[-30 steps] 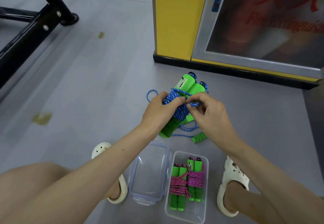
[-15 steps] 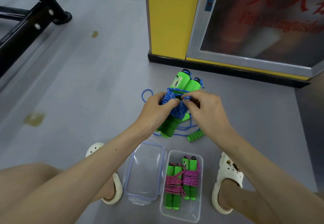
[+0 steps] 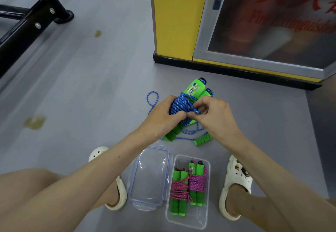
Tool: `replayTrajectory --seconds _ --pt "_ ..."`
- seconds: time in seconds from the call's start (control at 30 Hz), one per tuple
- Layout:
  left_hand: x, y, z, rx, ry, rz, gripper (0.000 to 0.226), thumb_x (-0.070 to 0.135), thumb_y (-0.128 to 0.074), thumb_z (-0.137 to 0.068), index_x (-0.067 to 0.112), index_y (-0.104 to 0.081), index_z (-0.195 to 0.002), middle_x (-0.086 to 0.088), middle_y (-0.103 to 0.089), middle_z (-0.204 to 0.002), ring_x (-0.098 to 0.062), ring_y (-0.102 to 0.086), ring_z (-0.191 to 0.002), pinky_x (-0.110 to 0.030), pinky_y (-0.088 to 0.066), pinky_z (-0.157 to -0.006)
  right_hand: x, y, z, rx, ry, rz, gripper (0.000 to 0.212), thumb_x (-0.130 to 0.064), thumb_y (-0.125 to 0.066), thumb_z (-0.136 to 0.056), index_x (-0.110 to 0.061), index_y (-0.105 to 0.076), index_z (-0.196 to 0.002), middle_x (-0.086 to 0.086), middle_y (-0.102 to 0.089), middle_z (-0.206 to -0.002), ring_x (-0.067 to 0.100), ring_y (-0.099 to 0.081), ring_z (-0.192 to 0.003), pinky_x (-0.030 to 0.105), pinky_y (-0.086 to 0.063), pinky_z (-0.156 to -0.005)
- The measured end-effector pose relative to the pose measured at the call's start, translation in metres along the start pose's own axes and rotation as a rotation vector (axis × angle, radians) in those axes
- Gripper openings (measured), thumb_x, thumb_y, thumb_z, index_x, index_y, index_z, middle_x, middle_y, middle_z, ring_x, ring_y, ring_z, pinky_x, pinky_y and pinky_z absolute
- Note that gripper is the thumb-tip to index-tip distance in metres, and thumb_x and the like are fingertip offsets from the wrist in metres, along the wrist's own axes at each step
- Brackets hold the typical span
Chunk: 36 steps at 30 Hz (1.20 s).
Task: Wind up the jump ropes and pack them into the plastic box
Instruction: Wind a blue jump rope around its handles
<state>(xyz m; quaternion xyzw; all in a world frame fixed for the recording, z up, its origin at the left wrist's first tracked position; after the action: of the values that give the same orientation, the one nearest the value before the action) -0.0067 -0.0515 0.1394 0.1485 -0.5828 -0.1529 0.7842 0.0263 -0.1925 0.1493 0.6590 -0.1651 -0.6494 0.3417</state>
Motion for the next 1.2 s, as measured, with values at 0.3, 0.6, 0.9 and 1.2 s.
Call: replayTrajectory --seconds 0.3,0.6,0.9,1.2 --pt "-0.0050 0.0028 -0.0008 0.060 0.013 -0.014 0.016 0.034 -0.060 -0.086 0.023 -0.059 -0.096 0.008 -0.061 -0.081 -0.016 -0.060 -0.081 -0.036 -0.050 -0.076 -0.0022 -0.0008 -0.0005 -0.079 -0.065 -0.118 0.015 -0.019 -0.075 -0.079 -0.017 -0.061 -0.082 0.001 -0.057 -0.066 0.009 -0.051 -0.049 0.019 -0.044 -0.050" --pt "-0.0081 0.0034 -0.0025 0.022 0.031 -0.092 0.023 0.031 -0.055 -0.087 0.018 -0.060 -0.104 -0.001 -0.065 -0.093 -0.020 -0.062 -0.085 -0.039 -0.051 -0.077 -0.0037 0.0023 -0.0020 -0.276 -0.046 -0.164 0.007 -0.011 -0.060 -0.091 -0.009 -0.063 -0.085 0.005 -0.059 -0.061 0.016 -0.053 -0.042 0.022 -0.048 -0.050" --pt "-0.0085 0.0028 0.0007 0.034 0.037 -0.092 0.019 0.046 -0.059 -0.086 0.029 -0.052 -0.080 0.010 -0.059 -0.077 -0.008 -0.057 -0.070 -0.028 -0.044 -0.063 -0.0028 -0.0012 -0.0007 -0.297 -0.015 -0.095 0.008 -0.020 -0.065 -0.088 -0.020 -0.060 -0.083 0.001 -0.059 -0.056 0.013 -0.056 -0.045 0.026 -0.047 -0.053" --pt "-0.0051 0.0069 0.0037 0.080 0.011 -0.190 0.025 0.050 -0.053 -0.077 0.026 -0.053 -0.079 0.007 -0.056 -0.070 -0.015 -0.055 -0.068 -0.033 -0.046 -0.063 -0.0036 -0.0023 0.0039 -0.311 -0.040 -0.180 0.010 -0.017 -0.062 -0.090 -0.022 -0.058 -0.082 0.004 -0.058 -0.060 0.010 -0.054 -0.047 0.024 -0.044 -0.058"
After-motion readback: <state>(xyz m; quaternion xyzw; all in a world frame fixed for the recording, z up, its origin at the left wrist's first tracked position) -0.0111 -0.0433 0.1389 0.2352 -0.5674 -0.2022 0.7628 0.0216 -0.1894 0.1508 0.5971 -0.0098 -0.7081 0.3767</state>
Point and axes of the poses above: each hand's wrist, its own z-axis away from the middle knuckle, its own y-axis out of the back of the hand, x = y × z, the point moved 4 cm from there along -z, towards the middle knuckle
